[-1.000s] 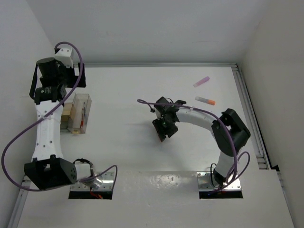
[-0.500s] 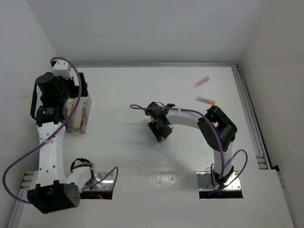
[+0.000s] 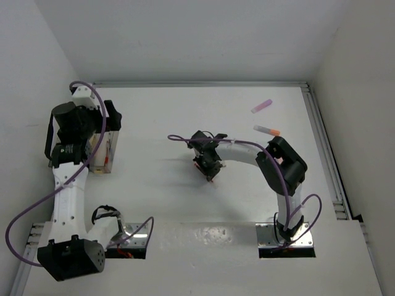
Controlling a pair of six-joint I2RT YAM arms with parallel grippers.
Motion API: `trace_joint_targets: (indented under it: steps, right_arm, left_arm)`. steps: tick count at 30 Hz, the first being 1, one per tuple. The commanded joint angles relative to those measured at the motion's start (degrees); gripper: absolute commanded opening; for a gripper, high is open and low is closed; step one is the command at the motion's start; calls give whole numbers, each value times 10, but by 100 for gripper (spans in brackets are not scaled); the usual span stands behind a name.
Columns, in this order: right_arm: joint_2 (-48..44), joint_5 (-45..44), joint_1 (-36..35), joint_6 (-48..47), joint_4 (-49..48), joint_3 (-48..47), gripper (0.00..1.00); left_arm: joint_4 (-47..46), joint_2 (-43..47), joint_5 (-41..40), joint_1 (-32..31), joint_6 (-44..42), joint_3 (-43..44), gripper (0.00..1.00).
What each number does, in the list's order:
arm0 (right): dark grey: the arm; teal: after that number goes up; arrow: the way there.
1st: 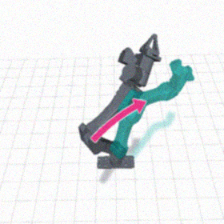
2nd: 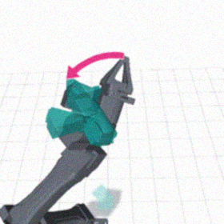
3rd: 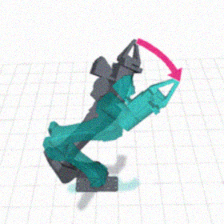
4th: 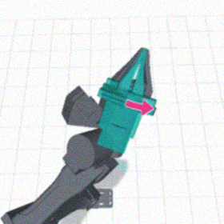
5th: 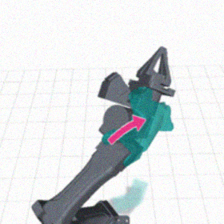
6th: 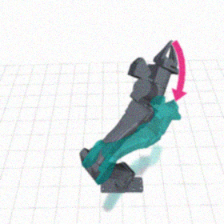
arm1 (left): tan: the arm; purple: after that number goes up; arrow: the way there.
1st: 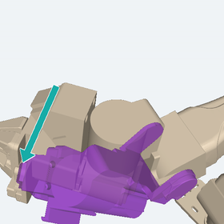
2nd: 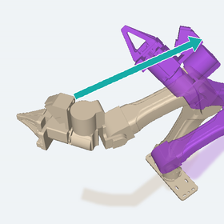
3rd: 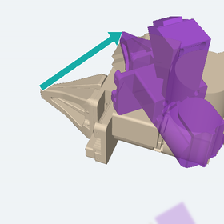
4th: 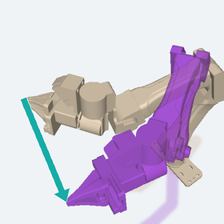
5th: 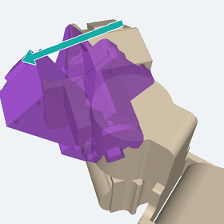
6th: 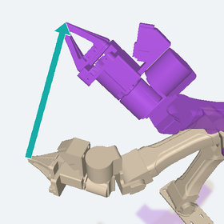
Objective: Sort the stationery into containers
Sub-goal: Pick up the pen from the center of the board.
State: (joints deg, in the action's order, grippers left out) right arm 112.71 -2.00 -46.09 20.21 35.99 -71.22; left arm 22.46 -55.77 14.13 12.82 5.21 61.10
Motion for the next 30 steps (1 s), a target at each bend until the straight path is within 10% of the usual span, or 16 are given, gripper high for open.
trace_joint_targets:
  steps: [1,13,30]
  right_arm:
    - [-66,71,7,-34,-36,17,0]
    - [-137,333,43,103,-114,-177,0]
    - [-79,403,-12,148,-157,-274,0]
  left_arm:
    - [-43,28,100,3,47,-24,100]
    - [-209,100,403,-4,271,-192,93]
    - [-347,81,373,-122,407,-221,76]
